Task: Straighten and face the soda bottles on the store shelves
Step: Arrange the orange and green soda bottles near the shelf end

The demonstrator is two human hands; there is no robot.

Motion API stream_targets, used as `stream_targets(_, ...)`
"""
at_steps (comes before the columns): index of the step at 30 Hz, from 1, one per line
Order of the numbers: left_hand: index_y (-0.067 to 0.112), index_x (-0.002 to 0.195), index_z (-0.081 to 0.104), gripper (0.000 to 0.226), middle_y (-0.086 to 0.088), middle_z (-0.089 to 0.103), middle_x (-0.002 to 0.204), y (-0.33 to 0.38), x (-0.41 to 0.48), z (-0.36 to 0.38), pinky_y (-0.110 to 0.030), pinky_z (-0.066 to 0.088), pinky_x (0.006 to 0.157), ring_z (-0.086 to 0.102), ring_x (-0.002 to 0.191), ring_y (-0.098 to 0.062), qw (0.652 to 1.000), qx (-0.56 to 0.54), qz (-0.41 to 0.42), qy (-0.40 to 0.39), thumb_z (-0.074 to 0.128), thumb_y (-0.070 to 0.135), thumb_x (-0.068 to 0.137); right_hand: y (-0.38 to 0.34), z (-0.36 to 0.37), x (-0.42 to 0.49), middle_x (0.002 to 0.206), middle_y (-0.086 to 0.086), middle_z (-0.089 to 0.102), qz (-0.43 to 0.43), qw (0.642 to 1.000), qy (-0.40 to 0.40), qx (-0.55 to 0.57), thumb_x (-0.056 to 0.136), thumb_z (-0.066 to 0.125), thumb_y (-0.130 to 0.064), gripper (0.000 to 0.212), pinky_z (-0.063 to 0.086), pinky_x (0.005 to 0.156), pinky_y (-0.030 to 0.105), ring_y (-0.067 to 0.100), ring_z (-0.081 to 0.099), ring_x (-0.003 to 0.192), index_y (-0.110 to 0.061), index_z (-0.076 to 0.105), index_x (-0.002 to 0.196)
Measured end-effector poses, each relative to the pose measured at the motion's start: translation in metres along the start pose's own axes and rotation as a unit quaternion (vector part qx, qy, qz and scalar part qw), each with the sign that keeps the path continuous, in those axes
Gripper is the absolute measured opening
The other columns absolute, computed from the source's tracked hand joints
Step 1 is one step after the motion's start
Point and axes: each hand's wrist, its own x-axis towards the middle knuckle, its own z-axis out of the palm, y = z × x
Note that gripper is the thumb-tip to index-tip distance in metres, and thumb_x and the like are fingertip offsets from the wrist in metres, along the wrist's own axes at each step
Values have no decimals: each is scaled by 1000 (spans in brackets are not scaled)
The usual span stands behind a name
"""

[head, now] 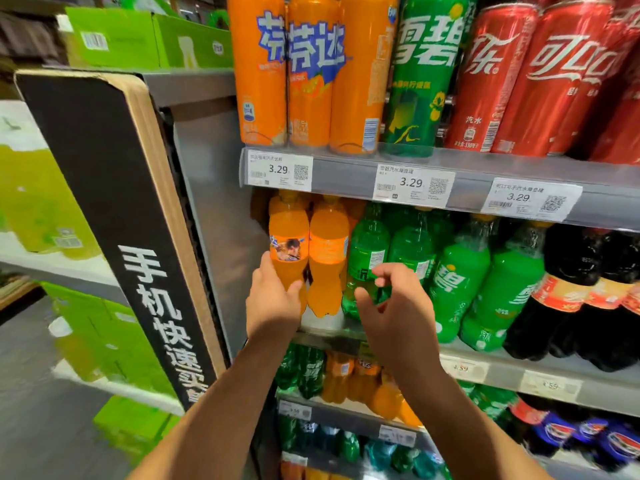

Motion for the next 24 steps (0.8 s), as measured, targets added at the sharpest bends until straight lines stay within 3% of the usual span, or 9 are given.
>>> stream_targets(5, 23, 145, 30, 62, -5, 50, 138, 2, 5, 5, -47, 42, 99, 51, 121, -36, 1000, -10, -18, 5, 61, 27, 90, 2, 7, -7, 99, -11, 52, 9, 999, -33, -11, 90, 66, -32, 24, 36, 68, 23, 13, 58, 75, -27, 56, 111)
stream_targets(11, 23, 144, 31, 59, -7, 54, 136, 2, 5, 5, -46, 42, 98, 52, 120, -37, 1000, -9, -18, 15, 58, 23, 92, 8, 12, -7, 101, -9, 53, 32, 995, -89, -20, 91, 65, -33, 28, 38, 71, 25, 11, 58, 82, -26, 55, 116)
stream_targets(15, 21, 145, 32, 59, -6, 53, 138, 0, 2, 5, -45, 42, 100, 53, 120, -34, 999, -30, -8, 20, 58, 24, 92, 6, 27, -1, 97, -6, 57, 69, 987, -141, -21, 89, 65, -33, 42, 45, 73, 30, 13, 57, 83, -22, 54, 128)
stream_targets(17, 18, 144, 35, 59, -3, 48, 137, 3, -7, 6, -37, 44, 95, 57, 106, -20, 996, -61, 7, 60, 59, 20, 90, 1, 35, 4, 90, -2, 64, 96, 982, -161, 19, 88, 64, -28, 45, 51, 74, 35, 18, 62, 80, -17, 55, 130)
stream_targets(20, 17, 134, 47, 52, 5, 45, 113, 10, -24, 6, -22, 46, 73, 53, 75, -7, 979, -128, 73, 139, 60, 6, 85, -8, 45, 7, 76, -1, 67, 114, 974, -178, 83, 87, 62, -31, 31, 54, 72, 38, 22, 64, 74, -18, 61, 114)
stream_targets(24, 15, 124, 59, 47, 5, 60, 102, 19, -32, 12, -5, 37, 74, 57, 86, -8, 985, -106, 114, 80, 42, 35, 85, -10, 59, 8, 74, -5, 71, 132, 970, -166, 121, 81, 59, -60, 37, 57, 68, 38, 17, 68, 71, -25, 60, 93)
